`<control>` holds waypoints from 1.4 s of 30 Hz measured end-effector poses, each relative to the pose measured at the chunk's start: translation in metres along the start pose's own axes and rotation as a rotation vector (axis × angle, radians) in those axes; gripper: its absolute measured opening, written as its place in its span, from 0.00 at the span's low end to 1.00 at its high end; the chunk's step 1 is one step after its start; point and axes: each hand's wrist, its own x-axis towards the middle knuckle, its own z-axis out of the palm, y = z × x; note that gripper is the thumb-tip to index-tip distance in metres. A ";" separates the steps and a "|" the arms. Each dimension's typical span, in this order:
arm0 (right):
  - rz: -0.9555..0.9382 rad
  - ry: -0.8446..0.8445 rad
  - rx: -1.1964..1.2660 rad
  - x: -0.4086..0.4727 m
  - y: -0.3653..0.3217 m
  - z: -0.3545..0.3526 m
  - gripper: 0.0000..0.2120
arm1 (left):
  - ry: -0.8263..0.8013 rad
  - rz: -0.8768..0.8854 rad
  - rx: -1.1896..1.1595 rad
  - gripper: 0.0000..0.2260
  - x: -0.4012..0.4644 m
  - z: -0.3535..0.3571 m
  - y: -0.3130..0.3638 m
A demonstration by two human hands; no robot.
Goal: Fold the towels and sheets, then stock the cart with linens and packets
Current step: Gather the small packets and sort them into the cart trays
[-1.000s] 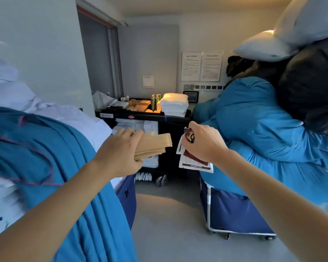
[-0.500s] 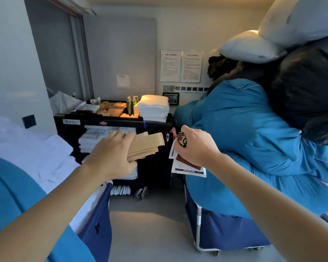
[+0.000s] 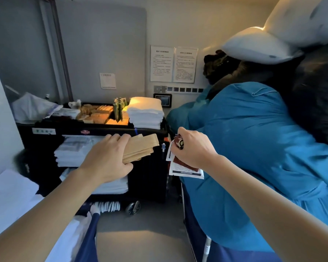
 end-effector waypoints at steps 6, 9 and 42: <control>-0.034 0.015 0.009 0.062 0.032 0.044 0.16 | 0.000 -0.025 -0.043 0.33 0.060 0.042 -0.025; -0.063 0.004 0.038 0.094 0.053 0.073 0.15 | -0.005 -0.060 -0.055 0.34 0.092 0.066 -0.036; -0.291 -0.098 0.312 0.423 0.124 0.391 0.16 | -0.050 -0.399 -0.017 0.34 0.324 0.277 -0.233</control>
